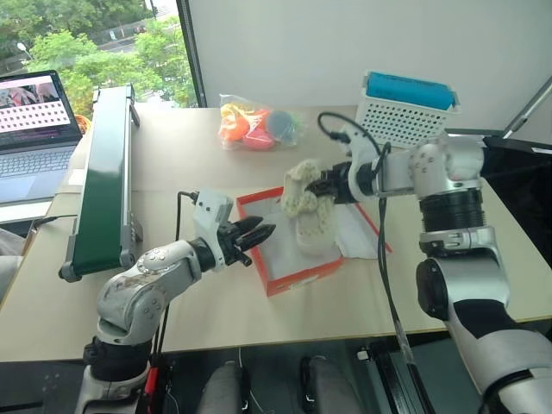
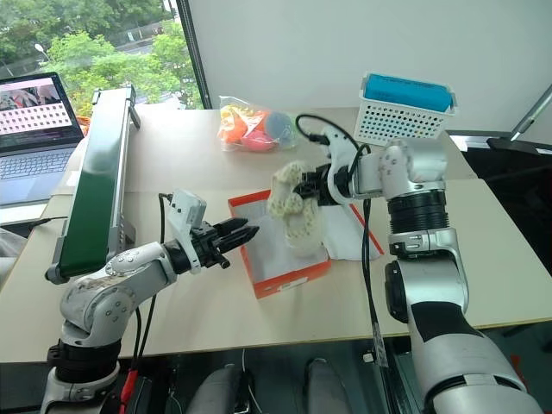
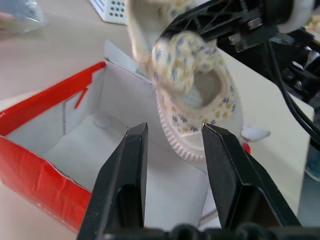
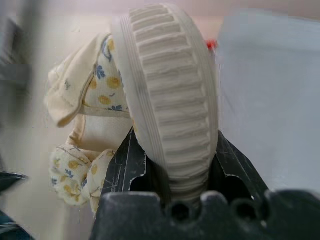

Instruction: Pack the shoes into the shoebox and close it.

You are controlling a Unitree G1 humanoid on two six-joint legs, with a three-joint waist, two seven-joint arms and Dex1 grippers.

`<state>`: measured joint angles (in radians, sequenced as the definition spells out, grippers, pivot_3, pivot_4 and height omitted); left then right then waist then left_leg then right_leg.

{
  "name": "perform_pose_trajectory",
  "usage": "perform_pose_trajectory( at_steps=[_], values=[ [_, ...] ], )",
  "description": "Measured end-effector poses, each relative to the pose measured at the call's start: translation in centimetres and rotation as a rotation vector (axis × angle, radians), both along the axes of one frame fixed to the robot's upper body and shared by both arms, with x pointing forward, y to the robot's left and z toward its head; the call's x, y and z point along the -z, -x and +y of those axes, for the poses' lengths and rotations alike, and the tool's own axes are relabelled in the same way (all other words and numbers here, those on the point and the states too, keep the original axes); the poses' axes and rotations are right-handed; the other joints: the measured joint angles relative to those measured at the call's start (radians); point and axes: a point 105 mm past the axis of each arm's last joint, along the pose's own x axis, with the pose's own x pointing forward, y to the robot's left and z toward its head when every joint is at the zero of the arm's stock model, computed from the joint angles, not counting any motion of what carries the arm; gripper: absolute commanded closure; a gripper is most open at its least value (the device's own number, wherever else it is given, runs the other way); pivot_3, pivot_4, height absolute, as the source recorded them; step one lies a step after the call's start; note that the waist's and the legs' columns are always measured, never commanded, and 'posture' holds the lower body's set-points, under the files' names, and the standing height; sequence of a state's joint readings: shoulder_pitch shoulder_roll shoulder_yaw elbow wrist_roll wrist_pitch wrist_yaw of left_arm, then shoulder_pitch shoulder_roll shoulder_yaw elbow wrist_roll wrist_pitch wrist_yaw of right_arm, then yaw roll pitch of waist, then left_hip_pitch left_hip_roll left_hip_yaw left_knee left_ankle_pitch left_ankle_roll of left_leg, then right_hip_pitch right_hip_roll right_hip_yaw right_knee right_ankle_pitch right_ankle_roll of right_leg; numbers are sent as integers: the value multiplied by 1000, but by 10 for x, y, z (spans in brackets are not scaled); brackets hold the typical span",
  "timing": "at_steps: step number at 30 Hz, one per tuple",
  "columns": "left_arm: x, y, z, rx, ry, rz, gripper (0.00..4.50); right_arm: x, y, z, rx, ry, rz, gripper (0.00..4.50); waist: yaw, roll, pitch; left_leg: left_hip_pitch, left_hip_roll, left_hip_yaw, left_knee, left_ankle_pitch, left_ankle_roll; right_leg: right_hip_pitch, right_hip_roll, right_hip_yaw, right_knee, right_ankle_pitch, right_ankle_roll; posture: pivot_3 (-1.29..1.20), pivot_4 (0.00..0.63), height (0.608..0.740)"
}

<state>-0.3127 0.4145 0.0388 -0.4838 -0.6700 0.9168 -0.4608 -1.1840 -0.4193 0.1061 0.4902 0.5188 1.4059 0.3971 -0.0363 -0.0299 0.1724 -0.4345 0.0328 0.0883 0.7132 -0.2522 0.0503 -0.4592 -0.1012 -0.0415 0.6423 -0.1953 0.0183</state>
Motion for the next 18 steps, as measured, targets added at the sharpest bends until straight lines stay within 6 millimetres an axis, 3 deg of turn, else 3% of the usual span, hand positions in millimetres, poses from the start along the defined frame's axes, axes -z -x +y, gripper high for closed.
perform_pose_trajectory(
  at_steps=[4, 9, 13, 18],
  values=[
    [9, 20, 2, 107, -60, 20, 2699, 19, -1, 3, -67, 74, 24, 3511, 0, 0, 0, 0, 0, 0, 0, 0, 0, 0, 0, 0, 0, 0, 0, 0, 150, 699],
    [26, 40, 26, 185, -200, 49, 2699, 30, -4, 2, -115, 115, 34, 3511, 1, 0, 0, 1, 1, 0, 0, 0, 0, 0, 0, 0, 0, 0, 0, 0, 150, 699],
    [31, 45, 37, 203, -274, 22, 2699, 41, -5, 2, -128, 119, 69, 3511, 13, 0, 0, 1, 0, 0, 0, 0, 0, 0, 0, -1, 0, 0, 0, 0, 150, 699],
    [30, 44, 36, 210, -291, -13, 2699, 52, -7, 4, -138, 132, 83, 3511, 25, 0, 0, 1, 0, 0, 0, 0, 0, 0, -1, -1, 0, 0, 0, 0, 150, 699]
  ],
)
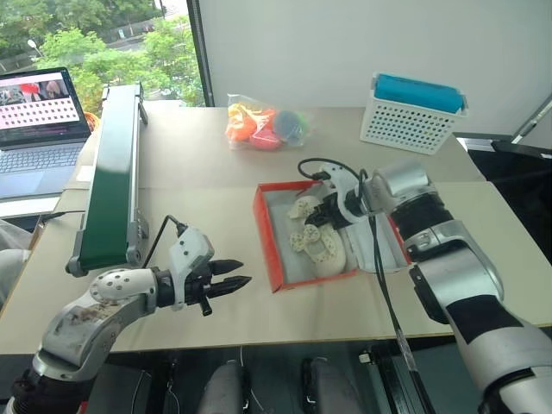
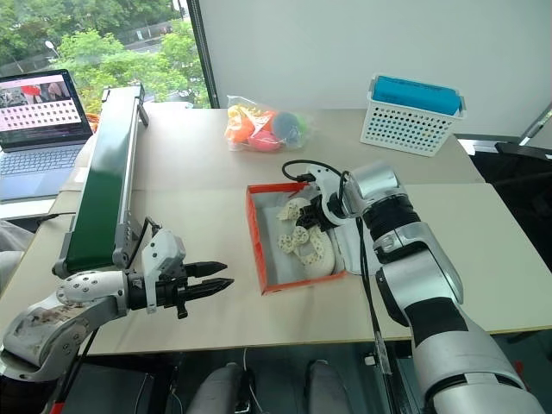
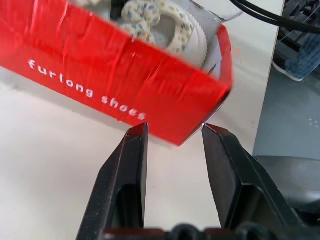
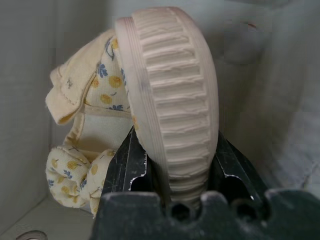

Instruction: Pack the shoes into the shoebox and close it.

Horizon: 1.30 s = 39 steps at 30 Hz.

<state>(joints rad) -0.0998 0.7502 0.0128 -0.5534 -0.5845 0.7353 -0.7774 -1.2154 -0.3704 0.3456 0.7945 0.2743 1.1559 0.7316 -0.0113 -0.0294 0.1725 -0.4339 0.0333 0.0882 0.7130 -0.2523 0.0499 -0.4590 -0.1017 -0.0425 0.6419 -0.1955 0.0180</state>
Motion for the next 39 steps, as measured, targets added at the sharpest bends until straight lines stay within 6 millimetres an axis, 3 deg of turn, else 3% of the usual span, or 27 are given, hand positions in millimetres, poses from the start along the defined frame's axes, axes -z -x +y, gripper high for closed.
perform_pose_trajectory(
  at_steps=[2, 4, 5, 10, 16, 24, 29, 39],
  values=[
    [2, 0, -2, 5, -3, -2, 2699, 2, -1, 2, -8, 6, -9, 3511, 0, 0, 0, 0, 0, 0, 0, 0, 0, 0, 0, 0, 0, 0, 0, 0, 150, 699],
    [3, 1, -5, 13, -3, -2, 2651, 4, -3, 3, -7, 9, -16, 2678, 0, 0, 0, 0, 0, 0, 0, 0, 0, 0, 0, 0, 1, 0, 0, 0, 150, 699],
    [3, 0, -5, 13, -6, -4, 2651, 5, -4, 4, -1, 5, -16, 2535, 0, 0, 0, 0, 0, 0, 0, 0, 0, 0, 0, 0, 1, 0, 0, 0, 150, 699],
    [4, -2, -4, 10, -15, -8, 2651, 7, -10, -2, 45, 19, -47, 840, -1, 0, 0, 0, 0, 0, 0, 0, 0, 0, 0, 0, 1, 0, 0, 0, 150, 699],
    [4, -3, -4, 14, -18, -9, 2651, -2, -20, -7, 52, 114, -157, 840, -3, 1, 0, 0, 0, 0, 0, 0, 0, -1, 0, 0, 1, 0, 0, 0, 150, 699],
    [1, -14, -5, -8, -2, -36, 2651, -61, -26, 16, -17, 142, -441, 840, -6, 1, 1, 0, 0, 0, 0, 0, -1, -1, 0, 0, 2, 0, 0, 0, 150, 699],
    [-3, -34, 3, -120, 30, -73, 2651, -78, -23, 20, -17, 139, -524, 840, -3, 1, 1, 0, 0, 0, 0, 0, -1, -1, 0, 0, 2, 0, 0, 0, 150, 699],
    [-12, -41, 8, -164, 38, -110, 2651, -57, -24, -17, 117, 155, -498, 840, -6, 1, 1, 0, 0, 1, 0, 1, -1, -1, 0, 0, 3, 0, 0, 0, 150, 699]
  ],
)
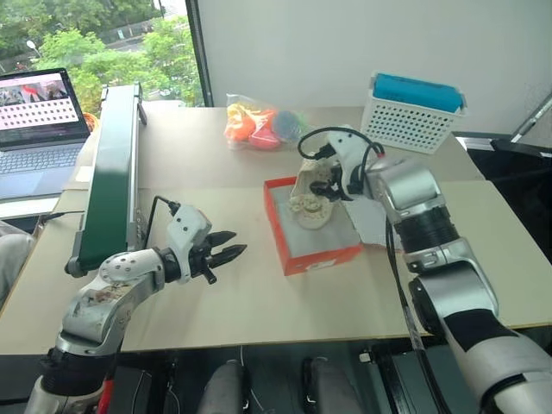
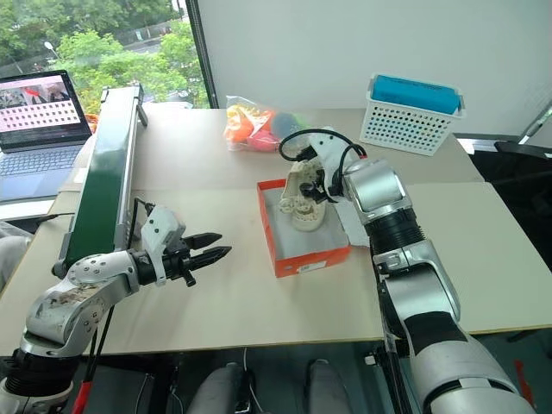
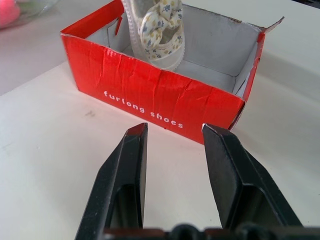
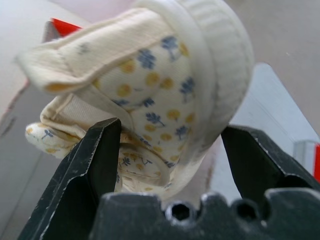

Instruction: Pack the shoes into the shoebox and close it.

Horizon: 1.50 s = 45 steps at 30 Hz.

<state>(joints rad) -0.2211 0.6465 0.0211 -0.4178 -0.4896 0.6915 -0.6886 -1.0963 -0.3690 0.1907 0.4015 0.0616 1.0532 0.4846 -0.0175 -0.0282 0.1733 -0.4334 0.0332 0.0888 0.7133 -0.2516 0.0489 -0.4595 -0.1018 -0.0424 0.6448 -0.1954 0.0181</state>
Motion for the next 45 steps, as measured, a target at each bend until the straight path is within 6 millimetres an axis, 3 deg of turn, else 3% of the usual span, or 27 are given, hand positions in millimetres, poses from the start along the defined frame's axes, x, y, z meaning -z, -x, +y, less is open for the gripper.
perform_pose_trajectory(
  at_steps=[3, 11, 15, 21, 23, 30, 37, 39, 45],
  values=[
    [0, 0, 1, -1, -3, 0, 2651, 2, 0, -3, 33, -53, 12, 840, -3, 0, 0, 1, 0, 0, 0, 0, 0, 0, 1, 1, 1, 0, 0, 0, 150, 699],
    [0, 0, 1, -4, -6, -2, 2651, 14, -3, 14, 75, -366, 114, 840, 0, 0, 0, 1, 0, 0, 0, 0, 0, 1, 1, 1, 1, 0, 0, 0, 150, 699],
    [0, -1, 1, -7, -7, -2, 2651, 16, -9, 8, 114, -401, 99, 1807, -1, 0, 0, 1, 0, 0, 0, 0, 0, 1, 1, 1, 1, 0, 0, 0, 150, 699],
    [0, -1, 2, -12, -15, -6, 2651, 19, -11, 9, 116, -395, 97, 3725, -6, 0, 0, 1, 0, 0, 0, 0, 0, 0, 1, 1, 1, 0, 0, 0, 150, 699],
    [0, -1, 2, -14, -17, -6, 2651, 21, -10, 11, 104, -387, 104, 4000, -6, 0, 0, 1, 1, 0, 0, 0, 0, 0, 1, 1, 1, 0, 0, 0, 150, 699],
    [1, -2, 2, -18, -17, -7, 2651, 16, -9, 3, 74, -321, 92, 4000, 1, 0, 0, 1, 0, 0, 0, 0, 0, 0, 1, 1, 0, 0, 0, 0, 150, 699],
    [5, -5, 1, -20, -22, -5, 2651, -46, -3, -17, 35, -262, 67, 4000, 1, 1, 1, 0, 0, 0, -1, 0, 0, 0, 1, 1, 0, 0, 0, 0, 150, 699],
    [6, -5, 0, -21, -27, -3, 2651, -53, 4, -20, 15, -236, 98, 4000, 1, 1, 1, 1, 0, 0, -1, 0, 0, 0, 1, 1, -1, 0, 0, 0, 150, 699],
    [9, -4, -4, -7, -27, 5, 2651, -19, 27, -9, -26, -186, 363, 4000, -2, 1, 1, 1, 0, 0, -1, 0, 0, 0, 1, 1, 0, 0, -1, 0, 150, 699]
  ],
)
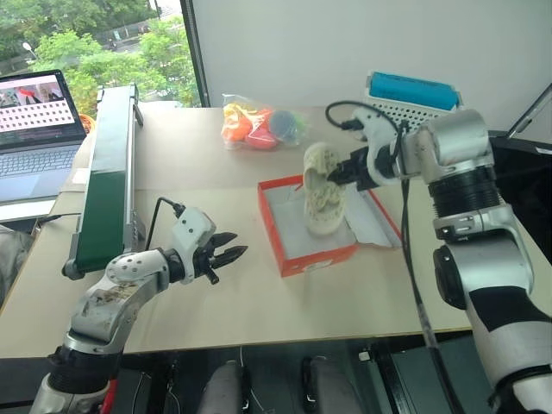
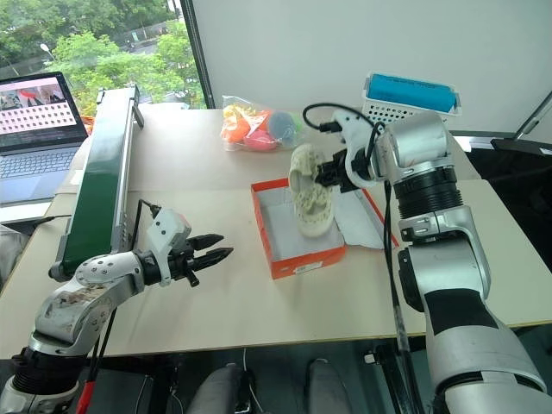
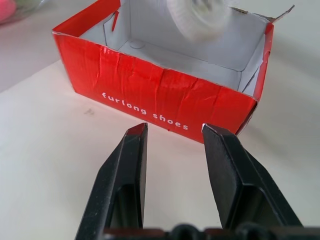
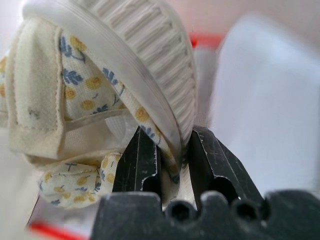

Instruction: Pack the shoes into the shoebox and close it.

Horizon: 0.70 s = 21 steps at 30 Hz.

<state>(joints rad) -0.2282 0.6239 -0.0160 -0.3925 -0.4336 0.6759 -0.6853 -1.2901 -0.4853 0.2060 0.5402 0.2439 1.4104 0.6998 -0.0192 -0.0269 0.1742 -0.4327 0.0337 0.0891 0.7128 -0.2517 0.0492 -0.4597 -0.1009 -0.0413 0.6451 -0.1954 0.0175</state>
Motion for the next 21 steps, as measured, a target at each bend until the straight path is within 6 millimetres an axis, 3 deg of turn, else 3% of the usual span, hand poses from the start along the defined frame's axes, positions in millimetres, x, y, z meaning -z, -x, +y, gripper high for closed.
perform_pose_trajectory(
  at_steps=[7, 13, 21],
  values=[
    [2, 1, -2, 9, 4, 6, 2651, 31, 3, 4, -29, 95, 115, 4000, 1, 0, 0, 0, 0, 0, 0, 0, 0, 0, 0, 0, 0, 0, 0, 0, 150, 699],
    [6, 4, -3, 10, 11, 22, 2651, 52, -13, -12, -57, 221, 109, 4000, 4, 0, 0, 0, -1, 0, 0, 0, 0, 0, 0, 0, -1, 0, 0, 0, 150, 699],
    [9, 9, -5, 14, 8, 40, 2651, 73, -25, -1, -118, 274, 51, 4000, 4, -3, -2, 3, 0, 0, 0, 0, 0, 3, 0, 0, 0, 0, 0, 0, 150, 699]
  ],
)
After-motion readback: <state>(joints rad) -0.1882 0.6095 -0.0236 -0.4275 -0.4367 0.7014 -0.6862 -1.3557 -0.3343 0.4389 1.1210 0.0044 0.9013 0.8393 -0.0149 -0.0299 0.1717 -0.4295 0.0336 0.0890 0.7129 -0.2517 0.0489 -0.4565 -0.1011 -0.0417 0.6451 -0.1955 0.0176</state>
